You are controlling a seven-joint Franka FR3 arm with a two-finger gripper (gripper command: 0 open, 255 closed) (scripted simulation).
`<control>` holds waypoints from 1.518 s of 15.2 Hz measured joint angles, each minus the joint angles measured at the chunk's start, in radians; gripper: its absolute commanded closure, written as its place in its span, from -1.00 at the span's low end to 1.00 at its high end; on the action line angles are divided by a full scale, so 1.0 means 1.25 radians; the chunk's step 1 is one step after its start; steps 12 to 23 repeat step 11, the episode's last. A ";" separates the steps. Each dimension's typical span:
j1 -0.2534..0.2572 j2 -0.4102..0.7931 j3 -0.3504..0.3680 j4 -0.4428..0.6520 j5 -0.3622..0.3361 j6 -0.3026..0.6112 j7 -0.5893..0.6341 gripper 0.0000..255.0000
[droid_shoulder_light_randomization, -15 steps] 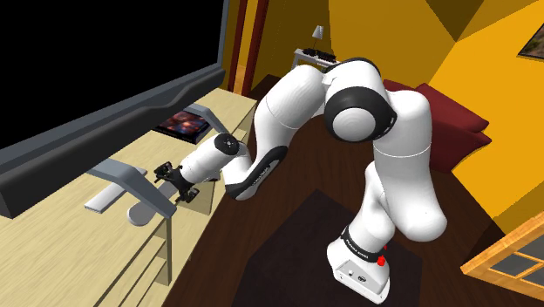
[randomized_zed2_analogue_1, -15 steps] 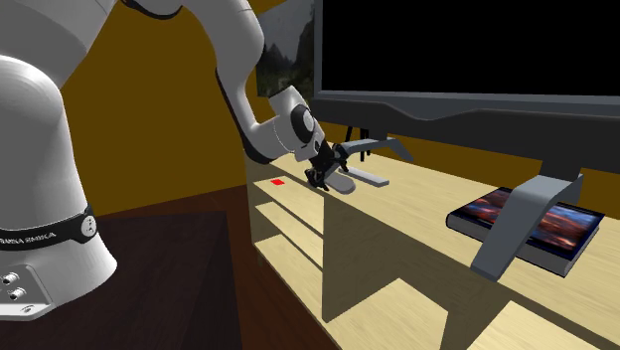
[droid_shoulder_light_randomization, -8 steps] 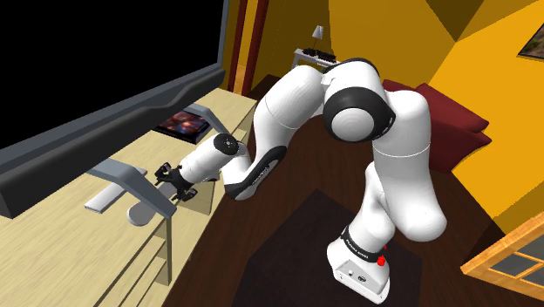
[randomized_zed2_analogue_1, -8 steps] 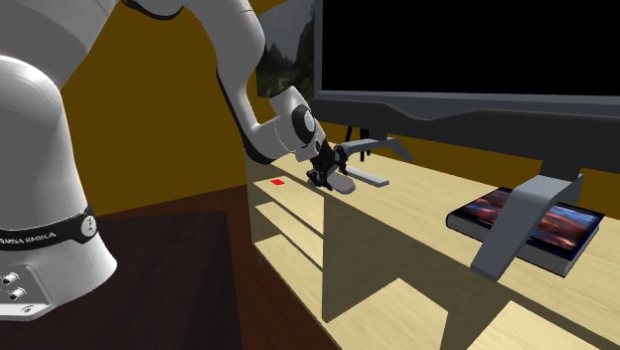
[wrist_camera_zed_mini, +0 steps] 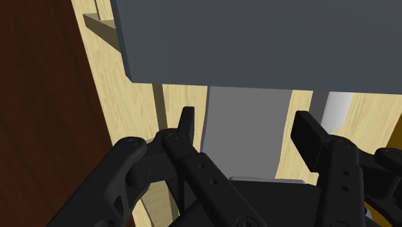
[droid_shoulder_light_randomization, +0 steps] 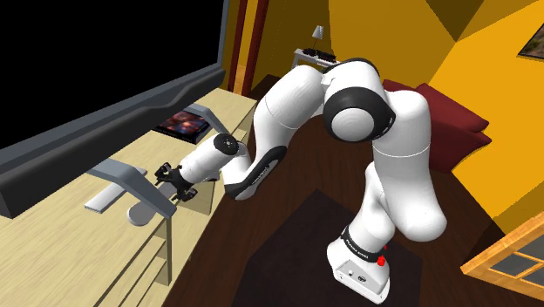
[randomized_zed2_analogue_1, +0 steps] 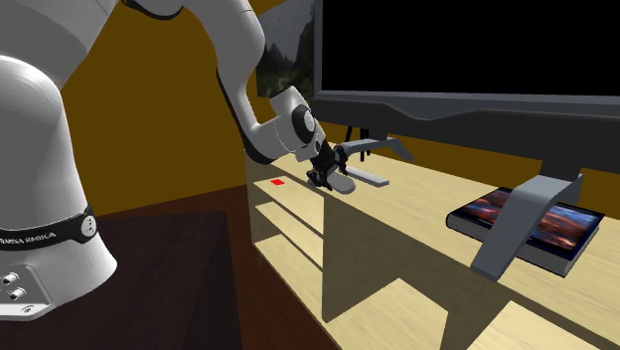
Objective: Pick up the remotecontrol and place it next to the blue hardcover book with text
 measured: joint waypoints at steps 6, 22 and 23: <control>-0.036 -0.042 0.040 -0.015 -0.019 -0.043 -0.007 1.00; -0.103 -0.114 0.109 -0.027 -0.032 -0.092 -0.030 1.00; -0.103 -0.114 0.109 -0.027 -0.032 -0.092 -0.030 1.00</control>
